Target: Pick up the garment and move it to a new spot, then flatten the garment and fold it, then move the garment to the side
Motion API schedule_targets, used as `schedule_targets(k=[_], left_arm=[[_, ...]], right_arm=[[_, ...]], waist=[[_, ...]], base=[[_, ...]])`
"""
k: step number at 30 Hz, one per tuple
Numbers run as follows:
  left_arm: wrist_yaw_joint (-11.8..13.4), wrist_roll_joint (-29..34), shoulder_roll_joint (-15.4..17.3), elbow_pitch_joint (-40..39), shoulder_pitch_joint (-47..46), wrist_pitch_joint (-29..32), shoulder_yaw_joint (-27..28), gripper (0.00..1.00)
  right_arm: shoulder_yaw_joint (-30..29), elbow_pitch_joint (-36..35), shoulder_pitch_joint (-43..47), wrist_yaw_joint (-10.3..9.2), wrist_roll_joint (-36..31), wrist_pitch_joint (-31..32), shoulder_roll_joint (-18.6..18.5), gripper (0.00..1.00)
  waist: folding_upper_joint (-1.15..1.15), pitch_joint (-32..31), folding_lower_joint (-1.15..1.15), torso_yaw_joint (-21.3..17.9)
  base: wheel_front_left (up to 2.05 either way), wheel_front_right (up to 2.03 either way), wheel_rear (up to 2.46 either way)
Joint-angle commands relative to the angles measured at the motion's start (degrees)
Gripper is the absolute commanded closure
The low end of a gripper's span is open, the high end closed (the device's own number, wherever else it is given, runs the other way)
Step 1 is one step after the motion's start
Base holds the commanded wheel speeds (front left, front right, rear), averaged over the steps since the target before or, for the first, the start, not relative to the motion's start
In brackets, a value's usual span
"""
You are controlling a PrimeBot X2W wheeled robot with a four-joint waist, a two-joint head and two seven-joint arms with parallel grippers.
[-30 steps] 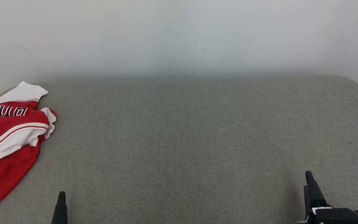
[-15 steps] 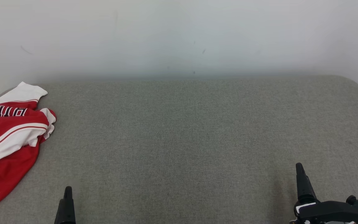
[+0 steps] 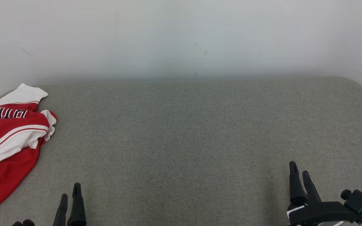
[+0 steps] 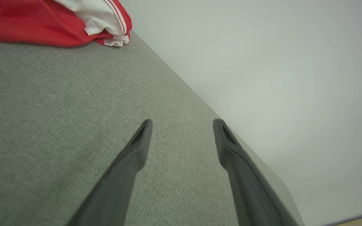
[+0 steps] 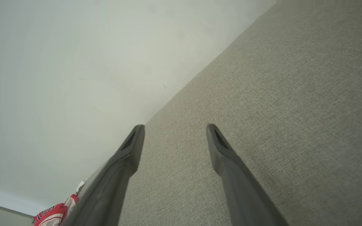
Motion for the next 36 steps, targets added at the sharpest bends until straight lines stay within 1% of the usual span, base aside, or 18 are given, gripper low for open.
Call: schedule_targets(k=[1,8,12,19,36], left_arm=[[0.43,2.9,0.49,-1.02,0.13,-0.73,-0.14,0.0],[2.2,10.79,0.52,-1.18,0.36,-1.89,-0.62,0.0],[2.95,14.06,0.56,-1.2,0.37,-2.55,-0.88,0.0],[3.37,19.1,1.14,-0.83,0.35,-3.67,-1.25,0.0],[3.74,28.03,1.39,-1.83,0.9,-5.86,-1.23,0.0]], right_arm=[[0.5,-1.01,-0.47,0.02,-2.99,-0.68,-0.34,0.0],[1.65,-1.41,-0.44,0.02,-10.38,-1.88,-0.36,0.0],[2.06,-1.46,-0.38,0.02,-13.51,-2.56,-0.37,0.0],[2.13,-1.46,-0.22,0.02,-18.49,-3.64,-0.39,0.0],[3.47,-0.92,0.25,0.02,-26.96,-5.82,-0.41,0.0]], waist=[[0.0,-0.04,0.0,-0.02],[0.0,-0.16,0.0,-0.01],[0.0,-0.25,0.0,0.03],[0.0,-0.48,0.0,0.09],[0.0,-1.13,0.0,0.21]], base=[[0.0,0.0,0.0],[0.0,0.0,0.0],[0.0,0.0,0.0],[0.0,0.0,0.0],[0.0,0.0,0.0]])
